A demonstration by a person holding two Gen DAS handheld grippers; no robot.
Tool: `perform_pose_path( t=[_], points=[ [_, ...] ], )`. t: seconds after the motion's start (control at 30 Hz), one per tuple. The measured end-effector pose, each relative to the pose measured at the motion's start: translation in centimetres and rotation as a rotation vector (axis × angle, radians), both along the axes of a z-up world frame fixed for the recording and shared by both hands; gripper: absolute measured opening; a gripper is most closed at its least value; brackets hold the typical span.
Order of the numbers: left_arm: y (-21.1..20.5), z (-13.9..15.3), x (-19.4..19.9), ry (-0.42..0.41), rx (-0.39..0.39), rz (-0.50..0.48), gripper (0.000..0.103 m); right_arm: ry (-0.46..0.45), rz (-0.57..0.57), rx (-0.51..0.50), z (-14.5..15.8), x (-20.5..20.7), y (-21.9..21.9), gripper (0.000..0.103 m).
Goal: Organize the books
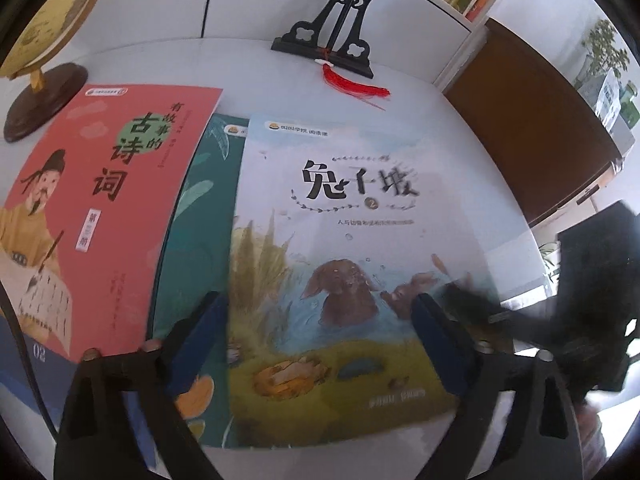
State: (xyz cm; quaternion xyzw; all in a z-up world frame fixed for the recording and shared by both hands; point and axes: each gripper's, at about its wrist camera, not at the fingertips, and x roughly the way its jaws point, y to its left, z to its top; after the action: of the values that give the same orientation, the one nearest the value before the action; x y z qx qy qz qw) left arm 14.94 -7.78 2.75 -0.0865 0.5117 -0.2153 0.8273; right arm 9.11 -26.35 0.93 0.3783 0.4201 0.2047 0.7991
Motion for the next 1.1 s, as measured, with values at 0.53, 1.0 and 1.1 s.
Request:
perform_pose_path(
  t=[0.53,1.0,1.1],
  points=[
    [5.4,-0.8,-1.0,0.196,-0.347,0.150,0.077,-0.054,0.017,0.110,2.5,-0.9,2.5,0.004],
    [7.6,2.3,-3.2,0.114,-0.620,0.146,0.032,-0.061,-0.021,0.184,3.8,-2.8,3.2,0.006],
    [7.8,4.8,-3.6,0.033,-0.505,0.146,0.031,-0.027,0.029,-0.058,4.3,-2.6,5.6,0.008]
  ],
)
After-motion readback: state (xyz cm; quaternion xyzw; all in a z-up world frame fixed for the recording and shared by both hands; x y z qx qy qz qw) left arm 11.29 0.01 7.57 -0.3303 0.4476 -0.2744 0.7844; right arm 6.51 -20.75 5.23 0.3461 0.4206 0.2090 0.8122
